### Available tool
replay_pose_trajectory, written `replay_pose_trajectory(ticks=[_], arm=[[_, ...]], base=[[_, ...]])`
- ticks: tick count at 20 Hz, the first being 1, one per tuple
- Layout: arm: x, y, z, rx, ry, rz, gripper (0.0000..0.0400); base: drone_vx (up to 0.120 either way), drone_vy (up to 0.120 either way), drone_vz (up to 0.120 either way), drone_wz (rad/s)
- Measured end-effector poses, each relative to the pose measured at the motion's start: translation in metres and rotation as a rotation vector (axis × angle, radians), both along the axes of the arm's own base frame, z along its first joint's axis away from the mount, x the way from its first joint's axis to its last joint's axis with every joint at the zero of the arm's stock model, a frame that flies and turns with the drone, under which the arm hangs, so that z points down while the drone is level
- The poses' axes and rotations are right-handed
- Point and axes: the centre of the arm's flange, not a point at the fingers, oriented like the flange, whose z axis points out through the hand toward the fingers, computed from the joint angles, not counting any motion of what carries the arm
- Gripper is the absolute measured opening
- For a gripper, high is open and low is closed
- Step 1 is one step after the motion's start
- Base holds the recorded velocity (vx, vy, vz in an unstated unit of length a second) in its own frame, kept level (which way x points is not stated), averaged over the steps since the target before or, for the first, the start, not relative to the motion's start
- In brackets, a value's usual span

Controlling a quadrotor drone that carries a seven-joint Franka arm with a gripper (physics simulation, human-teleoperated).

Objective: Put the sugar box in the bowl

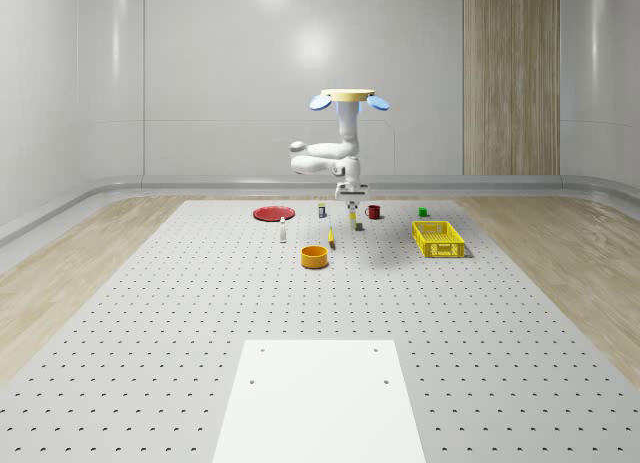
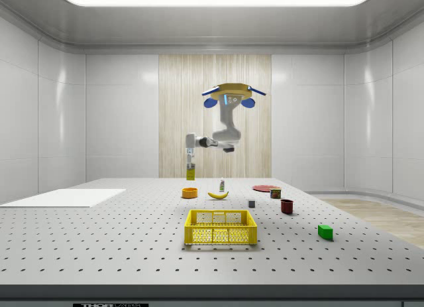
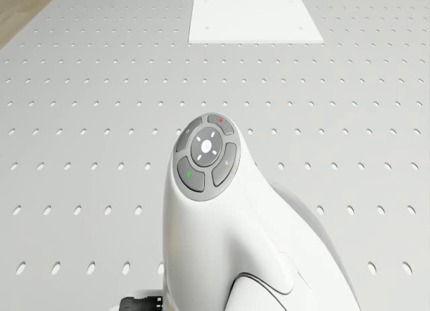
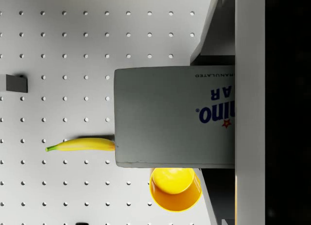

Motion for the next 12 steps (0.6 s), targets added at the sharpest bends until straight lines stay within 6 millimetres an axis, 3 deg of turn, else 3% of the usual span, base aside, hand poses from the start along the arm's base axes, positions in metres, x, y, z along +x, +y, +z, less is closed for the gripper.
replay_pose_trajectory(ticks=[6, 12], arm=[[0.0000, 0.0000, 0.0000, 0.000, 0.000, 0.000, 0.0165], [0.0000, 0.0000, 0.0000, 0.000, 0.000, 0.000, 0.0165]], base=[[0.120, -0.120, 0.000, 0.000], [0.000, -0.120, 0.000, 0.000]])
